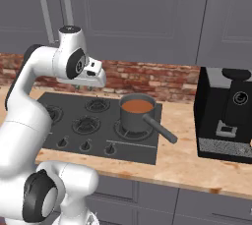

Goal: Retrieve the chicken drumstick from the fridge and place it on the saucepan with marinade on the stove.

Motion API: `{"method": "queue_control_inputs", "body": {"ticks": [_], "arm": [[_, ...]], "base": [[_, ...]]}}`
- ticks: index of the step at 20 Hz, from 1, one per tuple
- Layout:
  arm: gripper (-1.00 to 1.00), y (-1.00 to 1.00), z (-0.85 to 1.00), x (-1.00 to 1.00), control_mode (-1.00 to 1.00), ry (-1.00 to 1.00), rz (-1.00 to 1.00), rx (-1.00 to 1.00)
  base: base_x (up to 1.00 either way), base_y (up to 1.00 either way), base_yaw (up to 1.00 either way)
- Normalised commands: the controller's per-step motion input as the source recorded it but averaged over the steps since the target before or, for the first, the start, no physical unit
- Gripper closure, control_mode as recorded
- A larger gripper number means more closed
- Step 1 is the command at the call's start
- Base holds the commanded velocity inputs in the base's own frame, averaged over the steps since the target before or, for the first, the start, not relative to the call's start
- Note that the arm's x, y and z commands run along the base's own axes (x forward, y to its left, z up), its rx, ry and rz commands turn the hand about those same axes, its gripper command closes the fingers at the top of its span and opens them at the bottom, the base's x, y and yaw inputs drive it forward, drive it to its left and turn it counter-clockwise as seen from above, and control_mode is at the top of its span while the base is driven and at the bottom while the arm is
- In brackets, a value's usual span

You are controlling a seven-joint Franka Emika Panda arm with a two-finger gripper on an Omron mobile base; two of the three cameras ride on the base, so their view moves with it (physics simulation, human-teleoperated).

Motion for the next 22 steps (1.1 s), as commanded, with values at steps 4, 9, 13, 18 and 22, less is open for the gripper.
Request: {"method": "queue_control_inputs", "body": {"ticks": [4,9,13,18,22], "arm": [[-1.00,0.00,0.00,-0.09,-1.00,-0.14,0.00,0.00],[-1.00,0.00,0.00,-0.06,-1.00,-0.05,0.00,0.00],[-1.00,0.00,0.00,-0.06,1.00,-0.03,0.00,0.00],[-1.00,0.00,0.00,0.00,1.00,0.00,0.00,0.00],[-1.00,0.00,0.00,0.00,1.00,0.00,0.00,0.00]], "base": [[0.00,0.00,0.00],[0.00,0.00,0.00],[-0.40,0.00,0.00],[-0.57,-0.05,0.00],[-0.67,-0.13,0.00]]}}
